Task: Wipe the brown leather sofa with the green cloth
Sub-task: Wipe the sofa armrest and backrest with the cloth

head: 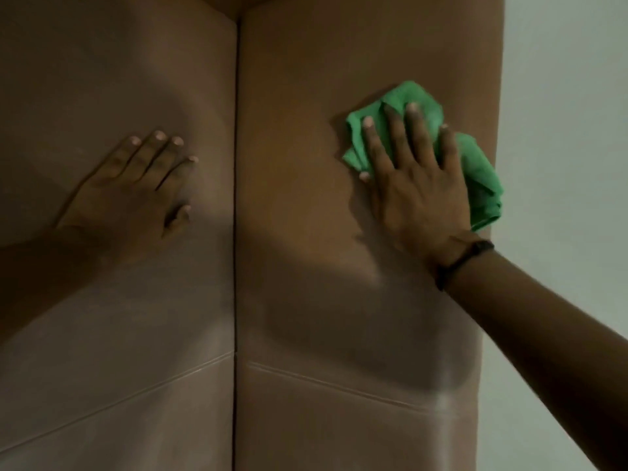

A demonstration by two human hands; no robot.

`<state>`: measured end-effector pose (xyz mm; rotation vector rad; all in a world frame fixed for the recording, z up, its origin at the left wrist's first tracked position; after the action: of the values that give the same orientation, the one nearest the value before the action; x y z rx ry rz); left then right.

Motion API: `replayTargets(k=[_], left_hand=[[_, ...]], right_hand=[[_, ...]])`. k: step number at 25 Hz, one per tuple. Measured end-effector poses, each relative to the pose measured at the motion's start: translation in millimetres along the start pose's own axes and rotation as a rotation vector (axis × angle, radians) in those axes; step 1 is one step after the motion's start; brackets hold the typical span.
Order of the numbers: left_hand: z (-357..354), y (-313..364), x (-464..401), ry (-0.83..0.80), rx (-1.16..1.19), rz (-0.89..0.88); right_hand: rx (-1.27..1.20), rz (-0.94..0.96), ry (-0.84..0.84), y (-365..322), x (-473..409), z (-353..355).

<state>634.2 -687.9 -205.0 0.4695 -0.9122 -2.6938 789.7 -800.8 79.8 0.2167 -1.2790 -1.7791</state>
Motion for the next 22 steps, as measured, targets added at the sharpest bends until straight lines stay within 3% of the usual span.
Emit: replayTargets(k=[3,8,11,13,14,17,18,20,22], left_hand=[[11,5,4,0.028,0.013,-0.006],[13,5,2,-0.031,-0.018,0.017],[17,8,0,-0.036,-0.017,0.01],[19,7,1,-0.038,-0.034,0.025],[18,8,1,-0.049,-0.05,0.029],[15,6,-1,-0.082,-0.078,0.033],[14,6,-1,-0.093,-0.08,0.03],[12,7,0,-0.133,-0.072,0.028],[17,5,-3,-0.178,-0.081,0.02]], right_hand=[[0.043,0.199,-0.031,-22,57,-8],[0.052,0.014,-0.026,12,-27,6],[0.062,0.293,-0.109,-56,13,-14],[0.101,0.414,-0.145,-66,49,-14],[0.07,0.36,-0.109,-53,39,-12],[0.019,-0.072,-0.001,-8,-48,-1],[-0.001,-0.137,-0.003,-7,-72,1],[-0.052,-0.075,-0.033,-44,-87,-8],[-0.072,0.09,-0.089,-106,-47,-20]])
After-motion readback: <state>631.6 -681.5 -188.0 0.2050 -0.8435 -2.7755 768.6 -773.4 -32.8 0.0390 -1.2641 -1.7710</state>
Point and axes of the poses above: each hand's wrist, its own x-axis away from the middle knuckle, its own z-axis out of the back of the hand, y = z × x, the point moved 10 cm from there along -x, towards the middle knuckle, and after that the axes turned 9 degrees about x, right-handed, at the moved point
